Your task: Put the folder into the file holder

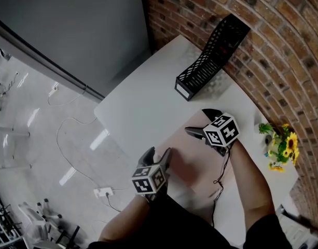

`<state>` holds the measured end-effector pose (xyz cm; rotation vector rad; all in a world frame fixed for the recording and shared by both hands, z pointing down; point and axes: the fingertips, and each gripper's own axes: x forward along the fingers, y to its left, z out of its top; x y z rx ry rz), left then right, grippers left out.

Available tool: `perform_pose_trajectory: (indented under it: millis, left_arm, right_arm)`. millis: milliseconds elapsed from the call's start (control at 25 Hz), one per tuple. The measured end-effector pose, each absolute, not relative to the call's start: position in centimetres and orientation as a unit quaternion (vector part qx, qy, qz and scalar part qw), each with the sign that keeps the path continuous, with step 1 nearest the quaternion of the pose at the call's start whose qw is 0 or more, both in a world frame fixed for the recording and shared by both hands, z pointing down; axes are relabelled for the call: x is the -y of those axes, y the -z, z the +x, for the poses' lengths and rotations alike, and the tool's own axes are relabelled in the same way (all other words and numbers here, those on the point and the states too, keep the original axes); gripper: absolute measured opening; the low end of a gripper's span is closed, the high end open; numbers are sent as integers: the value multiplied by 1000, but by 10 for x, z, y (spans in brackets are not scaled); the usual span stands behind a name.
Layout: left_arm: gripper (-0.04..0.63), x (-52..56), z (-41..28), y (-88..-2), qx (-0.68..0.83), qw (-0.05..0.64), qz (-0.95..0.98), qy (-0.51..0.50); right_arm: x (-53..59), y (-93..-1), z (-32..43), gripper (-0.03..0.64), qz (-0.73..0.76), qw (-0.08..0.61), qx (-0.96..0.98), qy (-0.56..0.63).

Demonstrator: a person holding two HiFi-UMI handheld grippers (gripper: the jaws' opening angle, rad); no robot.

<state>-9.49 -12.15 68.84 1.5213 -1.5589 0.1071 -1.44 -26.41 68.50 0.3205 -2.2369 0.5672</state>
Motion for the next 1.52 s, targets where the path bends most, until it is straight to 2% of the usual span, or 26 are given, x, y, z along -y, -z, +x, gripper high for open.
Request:
perform_pose_trajectory:
  millis: [400, 1000, 1360, 1520]
  left_arm:
    - [293, 137, -107, -611, 665, 358, 655, -35]
    - [293, 136, -105, -482, 688, 168, 705, -36]
    - [293, 130, -99, -420, 692, 80, 717, -21]
    - [293, 122, -93, -409, 692, 63, 719, -17]
  right_arm:
    - [274, -591, -21, 454, 159, 304, 928, -145]
    - [247, -433, 4, 453, 231, 109, 967, 12]
    - [225, -387, 24, 457, 280, 13, 959, 44]
    - [214, -383, 33, 457, 292, -16, 955, 46]
